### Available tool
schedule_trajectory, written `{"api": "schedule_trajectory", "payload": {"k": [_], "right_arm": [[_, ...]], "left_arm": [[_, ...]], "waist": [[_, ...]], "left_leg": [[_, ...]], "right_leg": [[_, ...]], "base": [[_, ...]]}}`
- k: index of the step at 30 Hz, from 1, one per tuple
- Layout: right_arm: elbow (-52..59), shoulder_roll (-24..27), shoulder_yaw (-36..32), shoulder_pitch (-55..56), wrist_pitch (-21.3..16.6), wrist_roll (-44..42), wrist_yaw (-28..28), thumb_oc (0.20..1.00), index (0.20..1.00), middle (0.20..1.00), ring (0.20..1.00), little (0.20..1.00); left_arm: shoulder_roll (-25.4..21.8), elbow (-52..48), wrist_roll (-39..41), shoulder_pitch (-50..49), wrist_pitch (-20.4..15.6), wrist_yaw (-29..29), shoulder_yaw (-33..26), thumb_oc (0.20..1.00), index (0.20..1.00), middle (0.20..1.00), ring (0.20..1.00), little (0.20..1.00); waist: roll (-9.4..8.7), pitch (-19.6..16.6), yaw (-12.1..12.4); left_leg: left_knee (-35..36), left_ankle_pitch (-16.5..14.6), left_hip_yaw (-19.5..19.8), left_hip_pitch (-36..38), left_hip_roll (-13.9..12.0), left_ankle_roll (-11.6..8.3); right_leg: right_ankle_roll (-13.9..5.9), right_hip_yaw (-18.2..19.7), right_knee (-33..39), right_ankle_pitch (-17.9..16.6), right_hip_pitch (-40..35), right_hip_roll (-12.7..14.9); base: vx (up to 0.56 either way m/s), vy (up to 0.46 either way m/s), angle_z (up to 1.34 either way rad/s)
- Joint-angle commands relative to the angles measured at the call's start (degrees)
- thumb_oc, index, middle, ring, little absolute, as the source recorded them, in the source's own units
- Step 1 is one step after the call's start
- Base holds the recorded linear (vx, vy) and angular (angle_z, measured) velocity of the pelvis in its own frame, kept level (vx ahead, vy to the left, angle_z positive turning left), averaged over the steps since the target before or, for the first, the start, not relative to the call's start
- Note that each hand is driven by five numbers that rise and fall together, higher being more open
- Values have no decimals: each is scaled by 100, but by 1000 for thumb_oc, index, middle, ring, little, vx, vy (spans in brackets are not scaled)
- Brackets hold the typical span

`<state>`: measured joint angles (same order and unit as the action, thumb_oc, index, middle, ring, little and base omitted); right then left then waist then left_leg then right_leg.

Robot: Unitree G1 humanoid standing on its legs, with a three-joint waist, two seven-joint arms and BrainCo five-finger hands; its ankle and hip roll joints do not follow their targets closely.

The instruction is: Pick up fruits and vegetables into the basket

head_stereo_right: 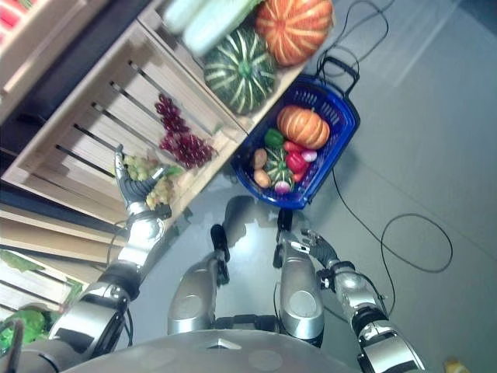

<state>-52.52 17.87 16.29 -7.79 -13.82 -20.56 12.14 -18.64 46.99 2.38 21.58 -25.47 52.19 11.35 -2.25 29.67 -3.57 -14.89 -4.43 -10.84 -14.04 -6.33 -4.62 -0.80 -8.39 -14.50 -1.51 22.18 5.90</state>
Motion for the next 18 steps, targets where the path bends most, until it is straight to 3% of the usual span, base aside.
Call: {"api": "schedule_trajectory", "payload": {"k": [1,4,15,18], "right_arm": [[541,223,238,383,-139,-318,-68,1000,1000,1000,1000,1000],[856,286,289,378,-118,-423,-112,1000,1000,1000,1000,1000],[1899,539,486,306,64,-749,-410,1000,1000,1000,1000,1000],[2011,606,521,258,115,-847,-437,1000,1000,1000,1000,1000]], "left_arm": [[-13,-58,262,-144,207,537,-224,1000,1000,1000,1000,1000],[-5,-15,510,-12,408,725,-295,1000,1000,1000,1000,1000],[-155,191,2054,423,472,881,-704,1000,1000,1000,1000,1000],[-260,258,2054,582,548,1112,-777,1000,1000,1000,1000,1000]], "waist": [[-22,-210,-142],[-60,-105,-188],[-108,13,-288],[-114,13,-300]], "left_leg": [[-491,148,247,-893,36,256],[-907,-79,310,-1258,48,250],[-1730,-243,411,-2440,-10,289],[-1848,-254,414,-2657,-42,287]], "right_leg": [[-387,14,-1176,796,498,84],[-403,91,-1564,1000,835,19],[-283,165,-2349,1161,1957,-79],[-257,178,-2460,1180,2167,-72]], "base": [[-6,-36,-9],[57,-35,-3],[-5,-9,3],[-1,3,3]]}}
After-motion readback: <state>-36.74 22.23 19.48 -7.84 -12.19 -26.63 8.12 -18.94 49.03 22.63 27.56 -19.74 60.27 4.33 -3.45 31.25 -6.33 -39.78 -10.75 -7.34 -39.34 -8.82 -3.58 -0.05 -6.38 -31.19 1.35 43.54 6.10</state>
